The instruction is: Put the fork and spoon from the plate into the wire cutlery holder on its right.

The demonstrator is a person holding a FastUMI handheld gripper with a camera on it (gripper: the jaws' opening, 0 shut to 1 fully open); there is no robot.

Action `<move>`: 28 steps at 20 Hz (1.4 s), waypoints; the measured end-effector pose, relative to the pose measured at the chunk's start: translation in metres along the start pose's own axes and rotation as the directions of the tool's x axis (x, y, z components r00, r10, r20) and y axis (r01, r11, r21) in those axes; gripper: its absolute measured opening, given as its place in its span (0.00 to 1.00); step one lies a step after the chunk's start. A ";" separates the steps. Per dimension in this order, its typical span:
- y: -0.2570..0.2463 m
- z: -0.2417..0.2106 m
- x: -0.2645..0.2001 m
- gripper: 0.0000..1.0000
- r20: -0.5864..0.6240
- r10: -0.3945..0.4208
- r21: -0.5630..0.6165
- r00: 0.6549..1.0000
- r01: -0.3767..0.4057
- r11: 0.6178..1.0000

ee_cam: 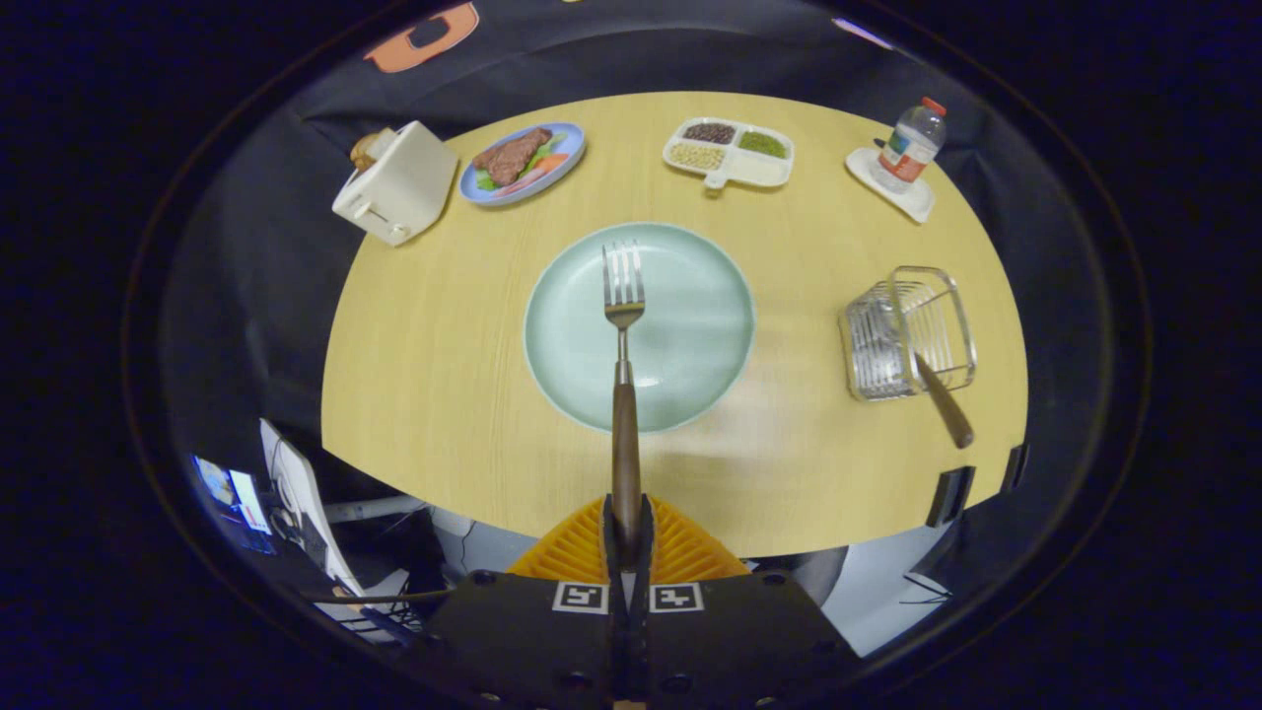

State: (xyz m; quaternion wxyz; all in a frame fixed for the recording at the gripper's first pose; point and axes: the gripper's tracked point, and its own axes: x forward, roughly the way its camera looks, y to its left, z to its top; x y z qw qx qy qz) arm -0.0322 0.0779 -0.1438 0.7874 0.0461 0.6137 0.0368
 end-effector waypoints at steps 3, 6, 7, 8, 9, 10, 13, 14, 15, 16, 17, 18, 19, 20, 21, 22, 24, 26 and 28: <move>-0.041 0.001 -0.039 0.01 0.046 -0.011 0.036 0.999 0.010 0.999; -0.092 -0.002 -0.060 0.00 0.059 -0.049 0.078 0.997 0.045 0.996; -0.109 -0.005 -0.065 0.01 0.052 -0.069 0.083 0.996 0.065 0.994; -0.124 -0.007 -0.067 0.00 0.041 -0.089 0.081 0.995 0.085 0.993; -0.138 -0.010 -0.069 0.00 0.029 -0.105 0.080 0.994 0.102 0.992; -0.148 -0.013 -0.072 0.00 0.013 -0.109 0.076 0.994 0.108 0.991; -0.176 -0.008 -0.068 0.00 -0.002 -0.126 0.077 0.992 0.126 0.989; -0.179 -0.009 -0.068 0.00 -0.013 -0.122 0.077 0.992 0.122 0.990; -0.180 -0.009 -0.066 0.00 -0.021 -0.120 0.073 0.993 0.121 0.990; -0.183 -0.009 -0.067 0.00 -0.028 -0.125 0.063 0.992 0.126 0.990; -0.186 -0.009 -0.065 0.00 -0.038 -0.129 0.053 0.991 0.130 0.990; -0.186 -0.009 -0.063 0.00 -0.047 -0.133 0.047 0.990 0.136 0.990; -0.188 -0.009 -0.062 0.00 -0.053 -0.138 0.045 0.989 0.141 0.989; -0.191 -0.007 -0.058 0.01 -0.059 -0.142 0.043 0.988 0.145 0.989; -0.195 -0.007 -0.056 0.00 -0.064 -0.148 0.048 0.987 0.151 0.987; -0.198 -0.009 -0.055 0.00 -0.072 -0.154 0.046 0.985 0.157 0.986; -0.202 -0.013 -0.051 0.00 -0.096 -0.161 0.037 0.982 0.166 0.986; -0.202 -0.016 -0.049 0.00 -0.112 -0.163 0.016 0.980 0.165 0.986; -0.202 -0.015 -0.048 0.01 -0.115 -0.166 0.013 0.979 0.168 0.986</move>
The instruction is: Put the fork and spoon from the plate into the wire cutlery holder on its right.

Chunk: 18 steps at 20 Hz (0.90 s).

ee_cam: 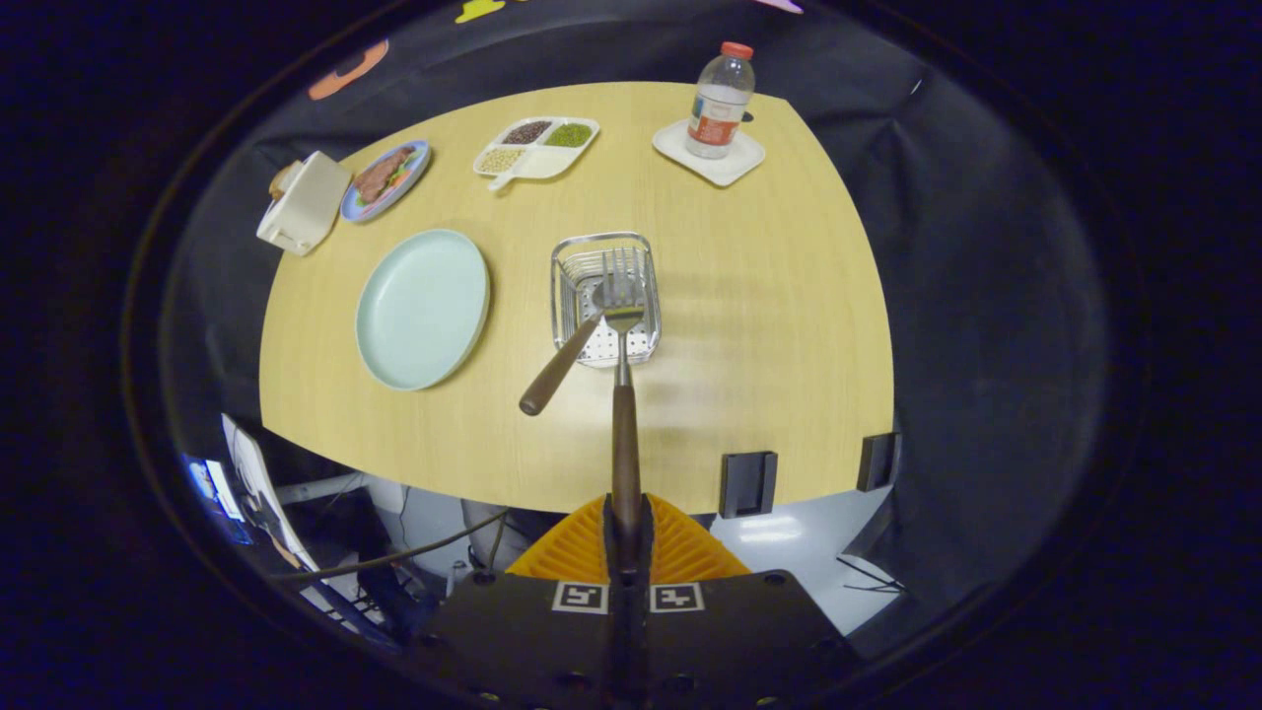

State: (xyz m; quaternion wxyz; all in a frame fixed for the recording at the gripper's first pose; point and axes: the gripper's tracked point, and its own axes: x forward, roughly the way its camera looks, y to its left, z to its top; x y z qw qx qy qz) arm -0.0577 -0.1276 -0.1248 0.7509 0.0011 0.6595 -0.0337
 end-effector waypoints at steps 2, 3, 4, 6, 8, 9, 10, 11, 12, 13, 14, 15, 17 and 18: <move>-0.001 0.004 0.001 0.01 0.004 -0.004 0.003 1.000 0.004 1.000; 0.000 0.006 0.003 0.04 0.012 -0.007 0.004 1.000 0.007 1.000; -0.001 0.008 0.001 0.05 0.014 -0.008 0.006 1.000 0.008 1.000; -0.002 0.011 0.001 0.08 0.024 -0.005 0.010 1.000 0.005 1.000; 0.000 0.017 -0.003 0.09 0.042 0.015 0.034 0.999 -0.016 0.999; 0.002 0.021 -0.006 0.09 0.056 0.027 0.049 0.998 -0.030 0.998; 0.002 0.027 -0.008 0.09 0.075 0.035 0.060 0.997 -0.040 0.997; 0.002 0.030 -0.011 0.14 0.092 0.043 0.070 0.995 -0.050 0.996; 0.004 0.033 -0.014 0.14 0.109 0.060 0.079 0.992 -0.069 0.994; 0.006 0.035 -0.015 0.26 0.123 0.071 0.084 0.990 -0.082 0.993; 0.006 0.037 -0.018 0.39 0.135 0.073 0.082 0.988 -0.085 0.993; 0.006 0.038 -0.018 0.51 0.144 0.078 0.082 0.987 -0.090 0.993; 0.009 0.036 -0.020 0.76 0.156 0.092 0.083 0.984 -0.105 0.991; 0.009 0.035 -0.022 0.81 0.166 0.098 0.080 0.981 -0.112 0.991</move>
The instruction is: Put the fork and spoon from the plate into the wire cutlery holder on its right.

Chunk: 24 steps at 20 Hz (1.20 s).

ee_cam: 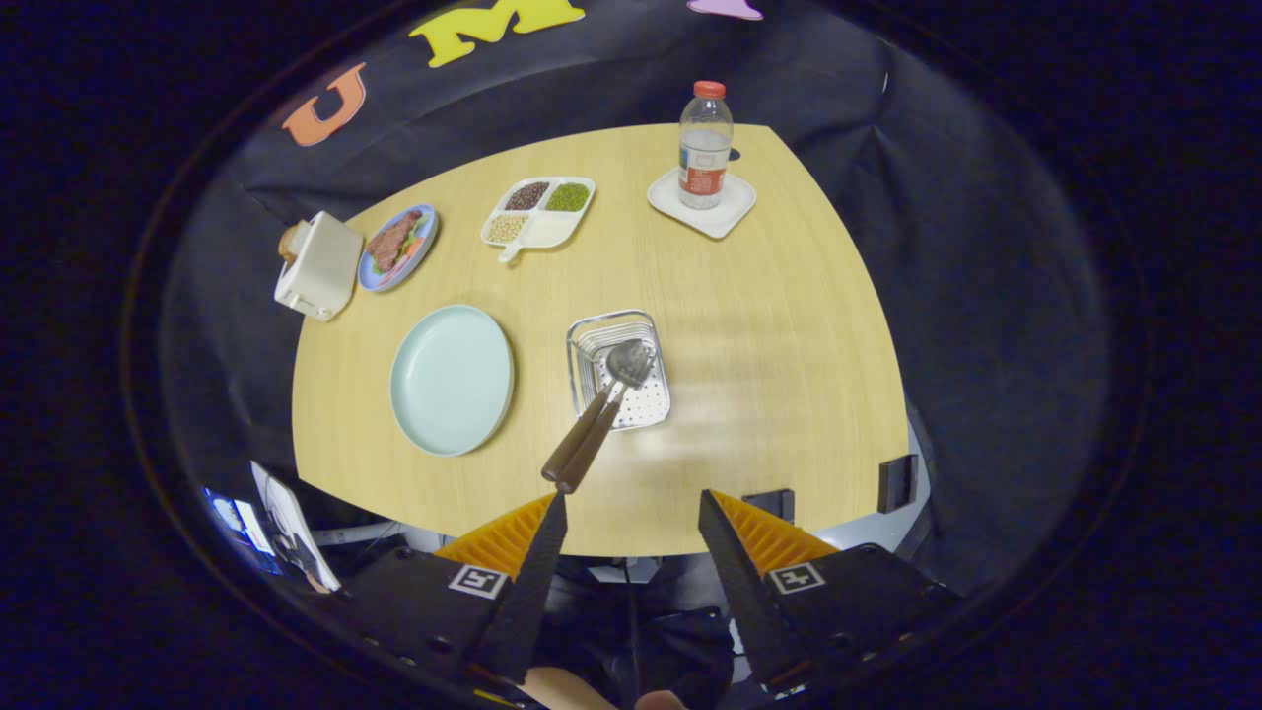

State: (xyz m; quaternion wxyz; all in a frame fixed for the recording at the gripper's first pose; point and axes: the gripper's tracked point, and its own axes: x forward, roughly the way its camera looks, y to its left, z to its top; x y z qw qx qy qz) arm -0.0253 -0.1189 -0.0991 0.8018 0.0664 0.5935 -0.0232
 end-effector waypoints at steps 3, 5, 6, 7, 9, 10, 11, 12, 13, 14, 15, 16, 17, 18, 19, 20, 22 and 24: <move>0.003 -0.001 -0.007 0.95 0.041 0.014 -0.008 0.999 -0.014 1.000; 0.007 0.000 -0.014 0.97 0.086 0.021 -0.017 0.996 -0.020 1.000; 0.010 0.000 -0.018 0.97 0.109 0.027 -0.022 0.994 -0.025 0.999; 0.013 -0.001 -0.021 0.97 0.132 0.033 -0.031 0.991 -0.030 0.999; 0.019 -0.002 -0.033 0.97 0.197 0.045 -0.058 0.979 -0.034 0.998; 0.021 0.000 -0.039 0.97 0.251 0.046 -0.079 0.967 -0.027 0.997; 0.022 0.003 -0.049 0.97 0.310 0.046 -0.093 0.950 -0.018 0.996; 0.027 0.006 -0.056 0.97 0.364 0.052 -0.099 0.930 -0.016 0.995; 0.032 0.007 -0.065 0.97 0.416 0.063 -0.095 0.907 -0.025 0.995; 0.038 0.010 -0.076 0.97 0.476 0.082 -0.091 0.876 -0.044 0.995; 0.043 0.014 -0.086 0.97 0.538 0.096 -0.087 0.837 -0.058 0.994; 0.043 0.017 -0.096 0.97 0.604 0.100 -0.085 0.790 -0.060 0.995; 0.043 0.019 -0.105 0.97 0.668 0.093 -0.085 0.738 -0.048 0.995; 0.045 0.020 -0.113 0.97 0.728 0.082 -0.089 0.681 -0.024 0.996; 0.045 0.020 -0.123 0.97 0.786 0.072 -0.091 0.614 0.000 0.996; 0.047 0.017 -0.133 0.97 0.834 0.060 -0.088 0.549 0.025 0.996; 0.056 -0.003 -0.144 0.97 0.890 0.060 -0.094 0.453 0.053 0.994; 0.067 -0.020 -0.149 0.97 0.926 0.070 -0.099 0.371 0.059 0.993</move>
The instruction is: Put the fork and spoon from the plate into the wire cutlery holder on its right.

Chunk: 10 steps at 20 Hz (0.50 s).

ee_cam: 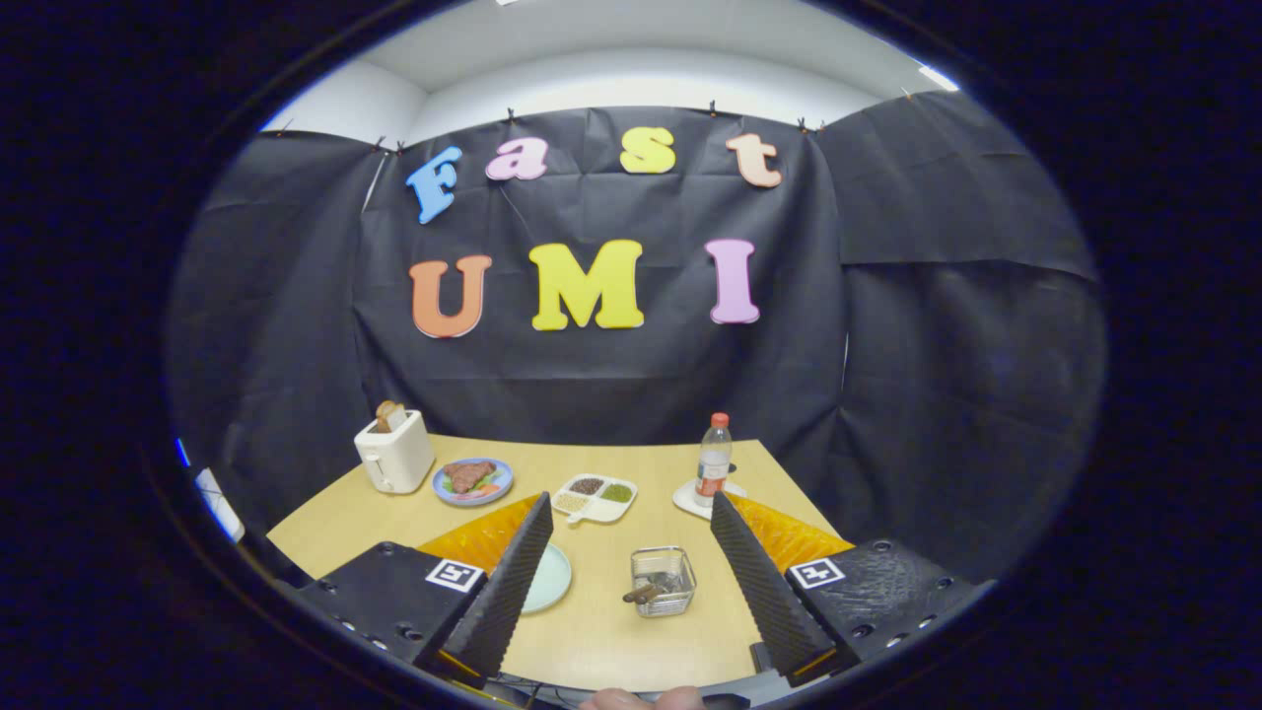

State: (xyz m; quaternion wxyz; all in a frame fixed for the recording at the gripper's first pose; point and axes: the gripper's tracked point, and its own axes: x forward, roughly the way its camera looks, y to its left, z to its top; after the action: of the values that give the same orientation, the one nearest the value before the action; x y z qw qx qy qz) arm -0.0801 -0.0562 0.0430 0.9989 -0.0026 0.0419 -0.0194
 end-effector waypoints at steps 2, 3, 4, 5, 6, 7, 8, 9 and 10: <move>0.003 0.000 -0.009 0.97 0.096 -0.020 0.000 0.995 0.020 1.000; 0.004 0.000 -0.015 0.96 0.141 -0.032 0.005 0.989 0.032 0.999; 0.003 -0.001 -0.017 0.96 0.179 -0.055 0.008 0.982 0.054 0.998; 0.000 0.000 -0.020 0.96 0.219 -0.075 0.006 0.973 0.075 0.997; -0.002 -0.003 -0.023 0.95 0.255 -0.093 0.005 0.962 0.095 0.996; -0.002 -0.006 -0.026 0.95 0.292 -0.109 0.013 0.950 0.110 0.994; -0.001 -0.013 -0.028 0.95 0.317 -0.121 0.013 0.941 0.123 0.992; 0.001 -0.022 -0.032 0.95 0.332 -0.126 0.002 0.935 0.133 0.991; 0.005 -0.029 -0.035 0.95 0.344 -0.119 -0.004 0.931 0.128 0.992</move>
State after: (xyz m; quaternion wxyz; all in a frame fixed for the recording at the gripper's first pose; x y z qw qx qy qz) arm -0.1169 -0.0502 0.0171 0.9876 -0.0219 -0.1327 -0.0810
